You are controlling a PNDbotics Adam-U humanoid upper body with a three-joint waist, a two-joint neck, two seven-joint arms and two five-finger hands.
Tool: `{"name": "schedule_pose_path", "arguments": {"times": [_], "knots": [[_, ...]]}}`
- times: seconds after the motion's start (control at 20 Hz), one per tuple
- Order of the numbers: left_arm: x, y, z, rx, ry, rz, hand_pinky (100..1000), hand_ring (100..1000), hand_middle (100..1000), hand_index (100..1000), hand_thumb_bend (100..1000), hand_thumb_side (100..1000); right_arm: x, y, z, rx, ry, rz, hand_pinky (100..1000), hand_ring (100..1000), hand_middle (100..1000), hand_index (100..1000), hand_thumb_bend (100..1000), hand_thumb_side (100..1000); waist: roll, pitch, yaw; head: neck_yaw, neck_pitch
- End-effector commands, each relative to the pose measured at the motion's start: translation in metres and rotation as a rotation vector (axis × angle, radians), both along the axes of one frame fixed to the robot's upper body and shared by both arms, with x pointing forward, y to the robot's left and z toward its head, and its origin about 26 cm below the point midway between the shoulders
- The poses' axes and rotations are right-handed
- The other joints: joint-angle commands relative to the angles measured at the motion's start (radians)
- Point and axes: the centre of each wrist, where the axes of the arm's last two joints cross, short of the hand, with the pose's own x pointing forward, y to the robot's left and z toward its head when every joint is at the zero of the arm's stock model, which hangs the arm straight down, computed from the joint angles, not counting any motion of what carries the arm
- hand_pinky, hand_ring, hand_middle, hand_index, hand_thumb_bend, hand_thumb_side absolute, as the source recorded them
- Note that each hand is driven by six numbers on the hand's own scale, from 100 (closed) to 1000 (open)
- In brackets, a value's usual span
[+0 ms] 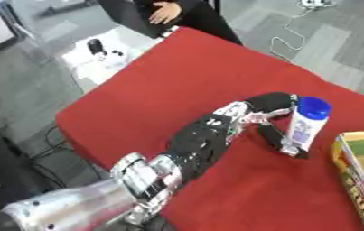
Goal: Pick up objects on the table and place them in the box.
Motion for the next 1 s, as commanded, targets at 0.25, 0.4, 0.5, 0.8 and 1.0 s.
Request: {"name": "schedule_pose_path", "arguments": {"times": [0.25, 0.4, 0.5, 0.8, 1.0], "knots": [[0.002, 0.000, 0.004, -0.104, 0.007, 0.081, 100, 100, 100, 484, 229, 714, -0.001, -0.003, 0.013, -0.022, -0.036, 0.005, 100, 285, 336, 410, 114, 938, -0.001, -0.009, 0.002, 0.007, -0.005], [0.003, 0.000, 0.007, -0.134, -0.016, 0.070, 100, 100, 100, 463, 220, 711, -0.001, -0.003, 0.012, -0.024, -0.032, 0.005, 100, 285, 336, 408, 114, 938, -0.002, -0.009, 0.005, 0.008, -0.007], [0.004, 0.001, 0.010, -0.149, -0.030, 0.066, 100, 100, 100, 456, 218, 710, -0.002, -0.003, 0.010, -0.025, -0.029, 0.004, 100, 285, 336, 407, 114, 939, -0.004, -0.010, 0.008, 0.008, -0.006], [0.007, 0.006, 0.015, -0.189, -0.062, 0.084, 100, 100, 100, 450, 215, 709, -0.003, -0.004, 0.008, -0.027, -0.024, -0.003, 100, 285, 336, 407, 113, 938, -0.004, -0.013, 0.015, 0.007, -0.007], [0.011, 0.008, 0.026, -0.217, -0.083, 0.083, 100, 100, 100, 447, 215, 709, -0.004, -0.005, 0.007, -0.027, -0.021, -0.008, 100, 285, 336, 407, 112, 937, -0.003, -0.016, 0.021, 0.003, -0.007]]}}
